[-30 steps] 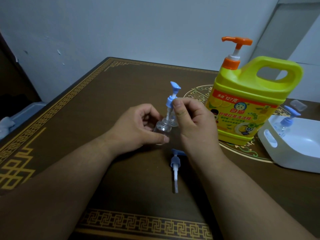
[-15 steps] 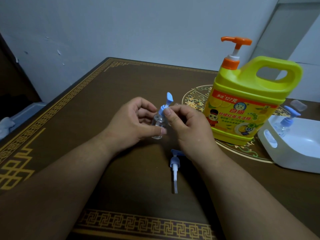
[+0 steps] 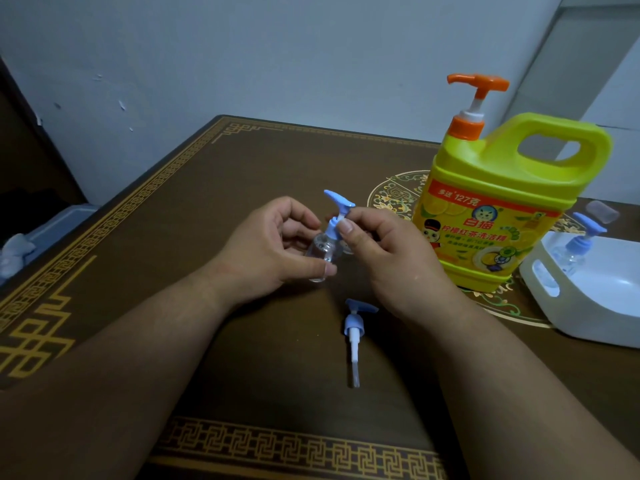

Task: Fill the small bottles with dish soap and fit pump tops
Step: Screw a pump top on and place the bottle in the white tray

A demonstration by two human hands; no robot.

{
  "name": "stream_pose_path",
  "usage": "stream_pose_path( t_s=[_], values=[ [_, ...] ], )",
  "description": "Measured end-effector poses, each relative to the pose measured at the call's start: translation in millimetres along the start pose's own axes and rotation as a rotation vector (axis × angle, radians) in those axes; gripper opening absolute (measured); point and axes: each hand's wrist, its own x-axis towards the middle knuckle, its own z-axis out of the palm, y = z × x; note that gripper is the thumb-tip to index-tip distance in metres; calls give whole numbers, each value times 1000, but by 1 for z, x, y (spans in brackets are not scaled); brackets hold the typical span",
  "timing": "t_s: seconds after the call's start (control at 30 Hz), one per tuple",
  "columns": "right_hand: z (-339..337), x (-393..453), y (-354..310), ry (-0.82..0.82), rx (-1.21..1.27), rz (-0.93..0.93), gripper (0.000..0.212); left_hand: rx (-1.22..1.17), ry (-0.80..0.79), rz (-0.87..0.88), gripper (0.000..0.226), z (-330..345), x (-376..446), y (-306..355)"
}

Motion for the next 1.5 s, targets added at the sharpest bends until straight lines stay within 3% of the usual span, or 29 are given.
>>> stream_pose_path(
  t_s=[0.23, 0.73, 0.9, 1.07, 1.23, 1.5],
  values=[
    [5, 1, 2, 48, -49, -26, 9, -28, -4, -16, 64, 0, 3, -7],
    [16, 1, 10, 125, 188, 87, 22, -37, -4, -61, 66, 5, 5, -10],
    [15, 0, 8, 70, 307, 88, 28, -165, 40, -63, 69, 2, 5, -8],
    [15, -3, 5, 17, 430, 86, 17, -184, 33, -71, 72, 0, 4, -6],
    [22, -3, 9, 100, 431, 95, 22, -166, 25, -65, 61, 2, 4, -8],
    [22, -2, 9, 108, 369, 54, 15, -179, 16, -68, 63, 1, 3, -6]
  ],
)
